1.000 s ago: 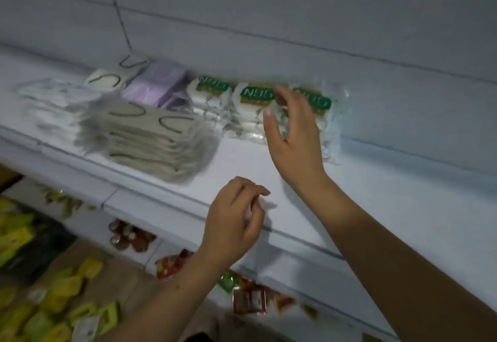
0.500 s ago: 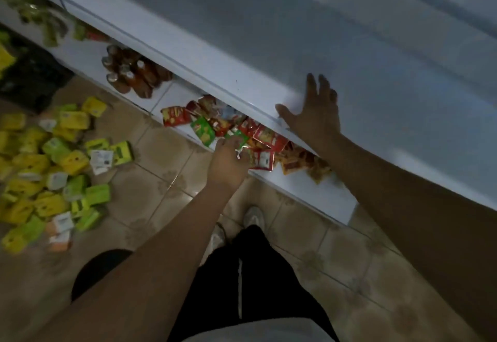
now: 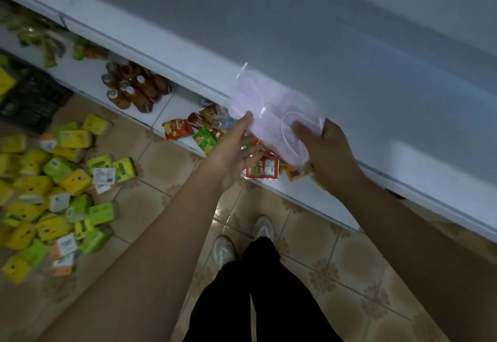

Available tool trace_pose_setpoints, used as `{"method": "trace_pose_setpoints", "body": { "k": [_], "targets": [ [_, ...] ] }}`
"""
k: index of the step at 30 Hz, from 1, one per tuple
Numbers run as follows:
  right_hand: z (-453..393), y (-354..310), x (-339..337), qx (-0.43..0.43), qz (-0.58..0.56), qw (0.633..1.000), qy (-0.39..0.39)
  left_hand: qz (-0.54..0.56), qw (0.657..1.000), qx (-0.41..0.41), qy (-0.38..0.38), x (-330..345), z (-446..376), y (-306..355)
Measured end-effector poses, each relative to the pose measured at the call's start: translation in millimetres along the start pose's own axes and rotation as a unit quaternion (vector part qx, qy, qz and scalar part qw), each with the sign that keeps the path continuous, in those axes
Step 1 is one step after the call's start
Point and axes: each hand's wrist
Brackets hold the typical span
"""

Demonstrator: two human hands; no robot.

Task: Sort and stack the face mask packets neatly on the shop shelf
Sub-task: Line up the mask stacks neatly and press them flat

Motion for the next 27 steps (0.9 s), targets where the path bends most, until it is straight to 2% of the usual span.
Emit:
{"method": "trace_pose_setpoints", "body": {
  "k": [2,5,9,13,16,19,23,25,27],
  "targets": [
    [16,-38,1,0.039,-0.097,0.993,-0.060,0.076,0.996,0.018,-0.037,-6,26,23],
    [43,-99,3,-0.015,-0.029,0.995,-0.098,0.151,0.984,0.089,-0.022,-30,69,61],
    [62,-188,12,-0.115,0.117,0.983,-0.087,0.095,0.979,0.180,-0.010,-53,136,134],
    [68,-274,28,-0.162,0.059,0.975,-0.138,0.002,0.965,0.261,0.040,-75,179,221],
    [59,-324,41,-0.192,0.023,0.977,-0.090,-0.056,0.939,0.325,0.093,-78,199,288],
    [31,-364,57,-0.206,-0.005,0.978,-0.041,-0.109,0.906,0.392,0.115,-73,207,354],
    [-35,-421,78,-0.254,-0.035,0.965,0.046,-0.211,0.838,0.477,0.160,-61,196,441],
    [-77,-456,85,-0.282,-0.056,0.953,0.099,-0.269,0.812,0.497,0.146,-51,187,480],
    [-118,-495,91,-0.268,-0.075,0.952,0.131,-0.327,0.812,0.473,0.100,-41,171,513]
  ]
}}
Point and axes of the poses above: each hand's wrist, its own z-axis away from the middle knuckle, its own x-axis out of the palm, y = z × x, and after that the axes turned 4 degrees about y, right-handed
